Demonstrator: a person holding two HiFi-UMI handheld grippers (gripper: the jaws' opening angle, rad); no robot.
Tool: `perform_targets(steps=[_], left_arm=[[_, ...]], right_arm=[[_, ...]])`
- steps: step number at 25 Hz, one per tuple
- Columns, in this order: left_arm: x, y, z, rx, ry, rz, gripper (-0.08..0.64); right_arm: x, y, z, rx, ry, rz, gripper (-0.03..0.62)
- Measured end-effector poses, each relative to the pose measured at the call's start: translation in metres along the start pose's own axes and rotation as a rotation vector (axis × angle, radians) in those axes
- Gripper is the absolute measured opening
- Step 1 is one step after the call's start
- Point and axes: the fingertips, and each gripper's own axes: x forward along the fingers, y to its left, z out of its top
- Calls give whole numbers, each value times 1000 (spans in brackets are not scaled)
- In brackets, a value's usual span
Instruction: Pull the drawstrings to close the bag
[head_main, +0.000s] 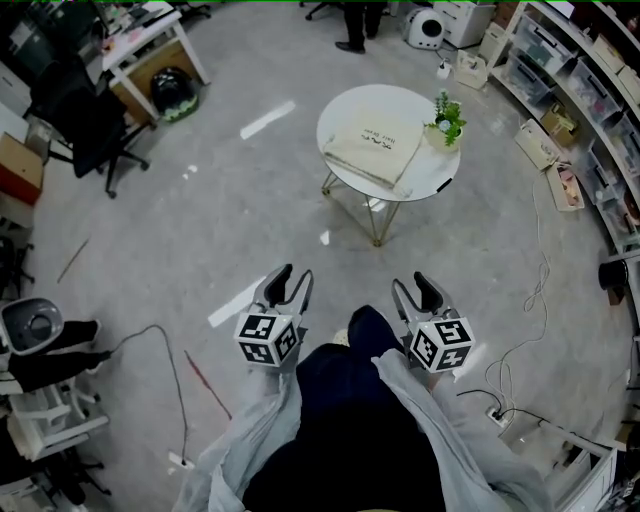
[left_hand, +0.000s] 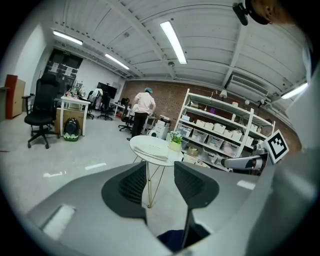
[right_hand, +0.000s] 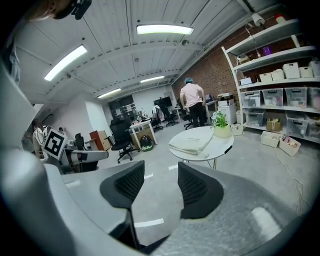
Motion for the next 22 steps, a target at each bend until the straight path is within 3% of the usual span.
perform_targets(steps=[10, 15, 22], left_arm=[[26, 14, -7, -13, 52, 7, 169], [63, 37, 22, 0, 39, 21, 169], [124, 74, 78, 75, 37, 36, 169]], right_arm=[[40, -12, 5, 6, 46, 27, 199], [82, -30, 27, 2, 49, 42, 199], [150, -62, 78, -19, 39, 43, 199]])
